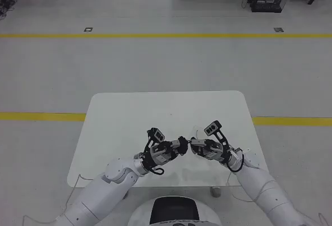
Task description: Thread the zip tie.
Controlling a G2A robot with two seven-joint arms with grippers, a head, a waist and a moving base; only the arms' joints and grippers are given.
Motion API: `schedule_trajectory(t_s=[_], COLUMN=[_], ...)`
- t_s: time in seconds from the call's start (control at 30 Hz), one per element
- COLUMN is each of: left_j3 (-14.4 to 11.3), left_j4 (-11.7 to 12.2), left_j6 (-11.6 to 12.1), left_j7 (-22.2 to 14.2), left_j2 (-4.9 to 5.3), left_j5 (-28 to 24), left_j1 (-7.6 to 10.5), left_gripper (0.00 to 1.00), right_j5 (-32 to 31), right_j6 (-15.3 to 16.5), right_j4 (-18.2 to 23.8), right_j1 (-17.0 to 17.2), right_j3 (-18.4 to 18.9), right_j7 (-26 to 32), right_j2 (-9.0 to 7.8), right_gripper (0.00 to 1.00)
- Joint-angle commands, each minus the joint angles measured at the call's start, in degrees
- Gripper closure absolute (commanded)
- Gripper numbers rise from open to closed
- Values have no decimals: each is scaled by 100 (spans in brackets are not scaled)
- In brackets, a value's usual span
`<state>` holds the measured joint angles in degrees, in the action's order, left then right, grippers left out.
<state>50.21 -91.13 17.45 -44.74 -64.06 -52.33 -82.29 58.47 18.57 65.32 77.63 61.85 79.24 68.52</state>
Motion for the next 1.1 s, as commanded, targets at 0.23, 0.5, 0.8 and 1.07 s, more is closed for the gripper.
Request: schedule_trajectory(t_s=[0.23, 0.5, 0.8, 1.07], left_j3=[0, 0, 0, 0], left_j4=[0, 0, 0, 0], left_j6=[0, 0, 0, 0], left_j7=[0, 0, 0, 0], left_j2=[0, 0, 0, 0], left_j5=[0, 0, 0, 0], left_j1=[0, 0, 0, 0], left_gripper=[100, 100, 100, 100], right_j5=[-74, -209, -315, -462], right_j6=[-46, -74, -127, -135], right_j4=[-14, -24, -38, -37], right_j1=[-13, -47, -72, -79], right_j3=[3, -8, -9, -5], right_j7=[10, -41, -68, -162], right_j2=[24, 46, 64, 74], right_gripper=[100, 100, 100, 100])
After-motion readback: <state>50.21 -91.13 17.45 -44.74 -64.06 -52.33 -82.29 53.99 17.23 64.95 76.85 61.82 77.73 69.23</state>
